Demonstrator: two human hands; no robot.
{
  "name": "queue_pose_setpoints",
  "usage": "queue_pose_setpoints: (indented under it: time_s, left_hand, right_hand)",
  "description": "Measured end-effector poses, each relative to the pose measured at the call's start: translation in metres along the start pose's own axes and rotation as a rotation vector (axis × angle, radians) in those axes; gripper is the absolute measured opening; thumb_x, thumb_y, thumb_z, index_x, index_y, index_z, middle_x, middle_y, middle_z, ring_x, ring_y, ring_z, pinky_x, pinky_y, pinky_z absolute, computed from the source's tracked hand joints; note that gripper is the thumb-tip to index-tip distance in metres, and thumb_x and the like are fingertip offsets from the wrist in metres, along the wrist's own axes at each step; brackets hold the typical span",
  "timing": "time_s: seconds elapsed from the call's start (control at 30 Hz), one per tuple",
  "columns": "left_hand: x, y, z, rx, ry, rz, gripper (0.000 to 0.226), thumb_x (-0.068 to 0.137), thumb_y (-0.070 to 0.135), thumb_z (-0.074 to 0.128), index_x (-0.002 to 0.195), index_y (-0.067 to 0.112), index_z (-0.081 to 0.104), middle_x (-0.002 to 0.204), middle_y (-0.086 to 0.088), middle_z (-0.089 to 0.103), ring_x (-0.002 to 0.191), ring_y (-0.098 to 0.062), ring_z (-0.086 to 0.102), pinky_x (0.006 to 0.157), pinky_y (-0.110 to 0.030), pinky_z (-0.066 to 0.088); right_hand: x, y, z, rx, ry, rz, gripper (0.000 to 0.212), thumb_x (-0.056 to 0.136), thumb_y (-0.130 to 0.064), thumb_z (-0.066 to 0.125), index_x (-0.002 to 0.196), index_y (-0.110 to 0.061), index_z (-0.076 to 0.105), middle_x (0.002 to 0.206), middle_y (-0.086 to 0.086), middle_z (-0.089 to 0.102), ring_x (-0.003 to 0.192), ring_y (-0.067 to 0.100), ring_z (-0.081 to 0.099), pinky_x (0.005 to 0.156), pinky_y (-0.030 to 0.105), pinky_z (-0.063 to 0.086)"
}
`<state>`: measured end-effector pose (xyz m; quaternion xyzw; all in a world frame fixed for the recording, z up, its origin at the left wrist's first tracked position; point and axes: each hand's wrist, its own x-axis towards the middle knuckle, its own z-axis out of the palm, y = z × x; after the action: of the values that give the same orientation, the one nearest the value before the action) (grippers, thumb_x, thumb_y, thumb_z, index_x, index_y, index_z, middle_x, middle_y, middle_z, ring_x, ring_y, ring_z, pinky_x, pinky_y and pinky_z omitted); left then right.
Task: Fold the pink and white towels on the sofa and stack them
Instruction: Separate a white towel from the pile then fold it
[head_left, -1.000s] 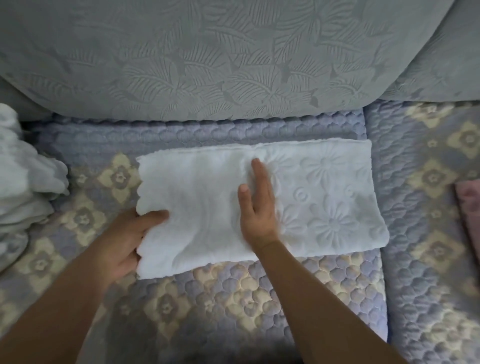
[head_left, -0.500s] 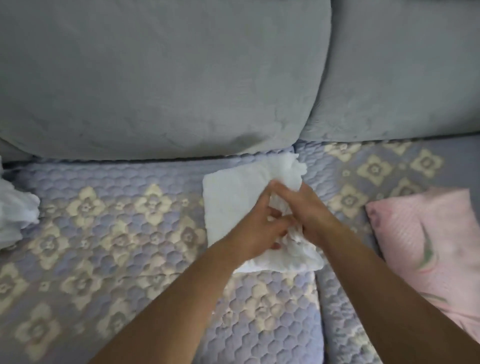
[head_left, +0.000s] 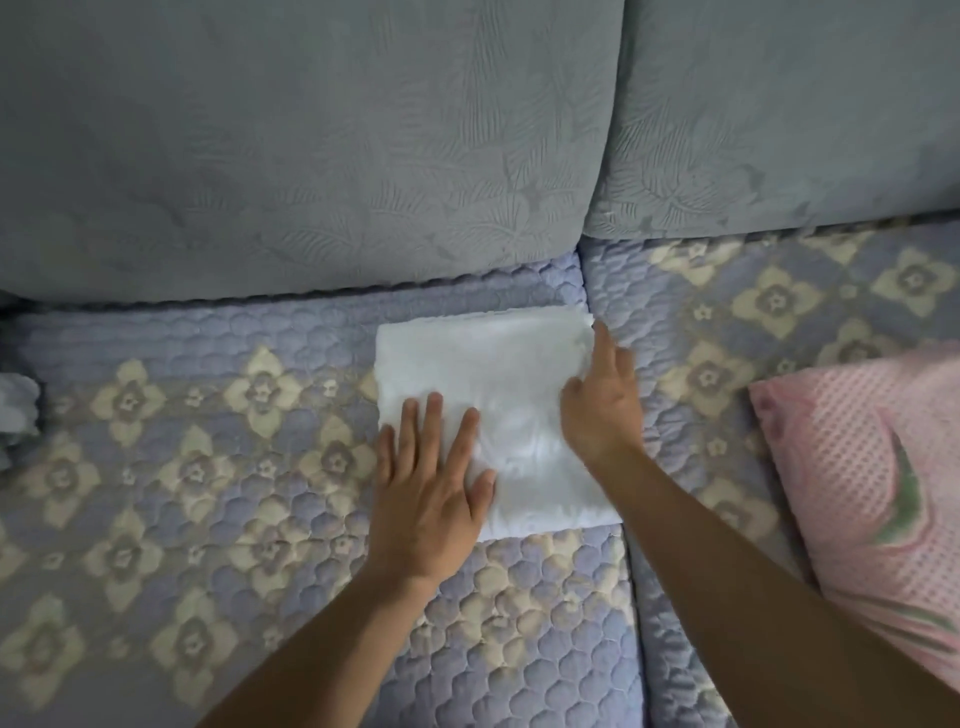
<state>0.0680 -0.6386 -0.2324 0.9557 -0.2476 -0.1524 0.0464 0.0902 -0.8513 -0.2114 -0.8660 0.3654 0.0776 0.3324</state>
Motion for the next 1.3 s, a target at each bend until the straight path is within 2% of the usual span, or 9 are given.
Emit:
queue_pose_setpoints:
  time_s: [0.13, 0.43, 0.6, 0.77, 0.87, 1.03, 1.17, 1.23, 1.3]
  left_hand:
    - [0.002, 0.006, 0.008, 0.049, 0.013, -0.033, 0.073, 0.101, 0.061, 0.033, 0.161, 0.025, 0.011, 0.166, -0.018, 0.005, 0.154, -0.038, -0.003, 0.122, -0.06, 0.01]
    - [0.009, 0.008, 0.025, 0.0, 0.072, -0.024, 0.069, 0.1, 0.063, 0.035, 0.159, 0.028, 0.024, 0.166, -0.017, 0.015, 0.154, -0.037, 0.007, 0.118, -0.06, 0.019]
    - [-0.003, -0.012, -0.001, -0.284, 0.179, -0.122, 0.064, 0.099, 0.048, 0.05, 0.155, 0.022, 0.035, 0.16, -0.017, 0.027, 0.15, -0.033, 0.022, 0.118, -0.048, 0.029]
    - [-0.03, -0.019, -0.024, -1.313, -0.103, -0.799, 0.03, 0.09, 0.029, 0.073, 0.113, 0.013, 0.063, 0.087, 0.002, 0.071, 0.081, -0.019, 0.069, 0.059, -0.015, 0.051]
    - [-0.039, -0.033, -0.039, -1.587, -0.334, -0.819, 0.031, 0.087, 0.022, 0.075, 0.116, 0.012, 0.069, 0.107, -0.005, 0.077, 0.1, -0.027, 0.073, 0.083, -0.039, 0.058]
    - [-0.063, -0.112, -0.041, -1.87, -0.229, -0.895, 0.051, 0.083, 0.018, 0.076, 0.129, 0.002, 0.062, 0.127, -0.013, 0.067, 0.115, -0.033, 0.065, 0.096, -0.047, 0.052]
    - [-0.107, -0.121, -0.028, -1.981, 0.147, -1.23, 0.03, 0.09, 0.045, 0.069, 0.078, 0.018, 0.063, 0.069, 0.002, 0.06, 0.066, -0.016, 0.056, 0.062, -0.03, 0.054]
    - [-0.128, -0.105, -0.012, -2.044, 0.087, -1.216, 0.046, 0.1, 0.054, 0.051, 0.064, 0.025, 0.053, 0.054, 0.009, 0.045, 0.052, -0.01, 0.045, 0.062, -0.028, 0.05]
    - [-0.146, -0.08, -0.007, -2.073, -0.138, -1.112, 0.043, 0.1, 0.059, 0.046, 0.089, 0.025, 0.07, 0.081, 0.004, 0.069, 0.078, -0.017, 0.067, 0.087, -0.041, 0.051]
  right_hand:
    - [-0.05, -0.029, 0.023, -0.214, 0.195, -0.475, 0.058, 0.103, -0.032, 0.043, 0.156, -0.015, 0.028, 0.161, 0.016, 0.023, 0.15, 0.036, 0.017, 0.122, 0.052, 0.02]
    - [-0.002, 0.042, 0.05, -0.318, -0.03, -0.455, 0.063, 0.104, -0.052, 0.023, 0.161, -0.027, 0.009, 0.169, -0.001, -0.002, 0.154, 0.022, -0.01, 0.126, 0.046, 0.008]
    - [-0.003, 0.05, 0.018, -0.006, -0.141, -0.105, 0.08, 0.097, -0.05, 0.051, 0.158, -0.034, 0.001, 0.166, -0.006, 0.006, 0.152, 0.023, 0.015, 0.121, 0.05, 0.024]
    - [0.002, 0.041, 0.017, 0.18, -0.163, 0.267, 0.085, 0.079, -0.058, 0.073, 0.148, -0.021, 0.038, 0.14, 0.004, 0.053, 0.127, 0.028, 0.053, 0.105, 0.05, 0.047]
    - [-0.002, 0.035, 0.007, 0.494, -0.291, 0.421, 0.063, 0.075, -0.049, 0.081, 0.124, -0.017, 0.06, 0.109, 0.001, 0.072, 0.096, 0.024, 0.072, 0.088, 0.046, 0.059]
    - [-0.11, 0.045, 0.023, 0.906, -0.554, 0.525, 0.035, 0.094, -0.025, 0.068, 0.124, -0.008, 0.063, 0.114, 0.009, 0.074, 0.106, 0.028, 0.071, 0.098, 0.056, 0.052]
    - [-0.204, 0.043, 0.052, 1.114, -0.578, 0.701, 0.032, 0.096, -0.018, 0.065, 0.128, -0.014, 0.064, 0.12, 0.007, 0.072, 0.108, 0.029, 0.07, 0.091, 0.049, 0.057]
    - [-0.22, 0.04, 0.06, 1.239, -0.542, 0.766, 0.036, 0.095, -0.016, 0.064, 0.13, -0.01, 0.062, 0.118, 0.009, 0.072, 0.101, 0.027, 0.072, 0.08, 0.044, 0.059]
    - [-0.225, 0.037, 0.064, 1.325, -0.53, 0.836, 0.037, 0.095, -0.013, 0.06, 0.13, -0.001, 0.061, 0.097, 0.007, 0.074, 0.076, 0.019, 0.071, 0.061, 0.034, 0.056]
